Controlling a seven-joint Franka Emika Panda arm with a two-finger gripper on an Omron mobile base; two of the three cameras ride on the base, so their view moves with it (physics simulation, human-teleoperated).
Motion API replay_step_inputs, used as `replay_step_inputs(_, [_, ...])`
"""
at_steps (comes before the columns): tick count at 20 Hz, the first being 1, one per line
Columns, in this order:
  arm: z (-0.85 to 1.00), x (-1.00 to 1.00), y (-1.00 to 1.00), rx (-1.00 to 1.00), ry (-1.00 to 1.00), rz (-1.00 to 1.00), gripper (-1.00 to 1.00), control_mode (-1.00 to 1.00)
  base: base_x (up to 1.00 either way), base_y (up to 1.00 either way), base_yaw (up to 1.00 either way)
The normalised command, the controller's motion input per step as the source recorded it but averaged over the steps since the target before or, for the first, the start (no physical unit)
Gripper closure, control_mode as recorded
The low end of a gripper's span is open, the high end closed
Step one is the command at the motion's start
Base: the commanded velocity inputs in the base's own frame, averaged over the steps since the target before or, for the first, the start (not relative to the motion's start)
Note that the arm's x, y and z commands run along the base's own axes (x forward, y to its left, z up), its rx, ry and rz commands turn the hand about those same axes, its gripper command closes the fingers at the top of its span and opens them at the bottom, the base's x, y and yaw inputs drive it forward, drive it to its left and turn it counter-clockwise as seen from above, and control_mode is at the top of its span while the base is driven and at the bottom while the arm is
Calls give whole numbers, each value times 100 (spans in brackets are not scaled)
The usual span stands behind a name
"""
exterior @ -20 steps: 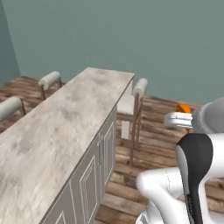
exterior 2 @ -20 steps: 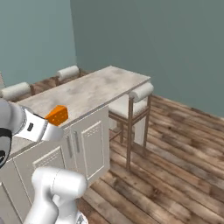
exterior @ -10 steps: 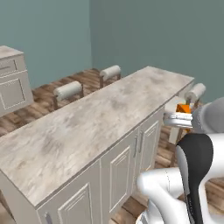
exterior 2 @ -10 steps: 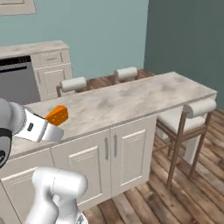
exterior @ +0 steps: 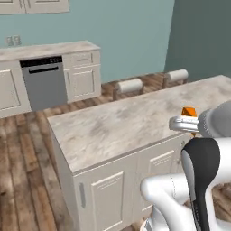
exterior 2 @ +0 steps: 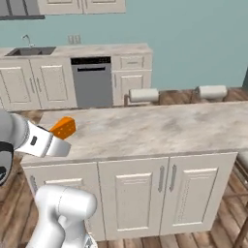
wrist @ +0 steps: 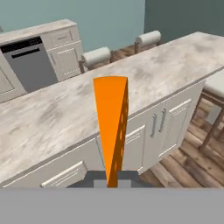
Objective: Pick the cheese from the fridge and the cheese grater from the cabinet and place them next to the salad bowl.
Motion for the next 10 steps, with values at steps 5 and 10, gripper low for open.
replay_step_inputs(5, [0,0,0,0,0,0,100,100,1,47,61])
replay_step_inputs(10, [0,0,0,0,0,0,100,100,25,64,43])
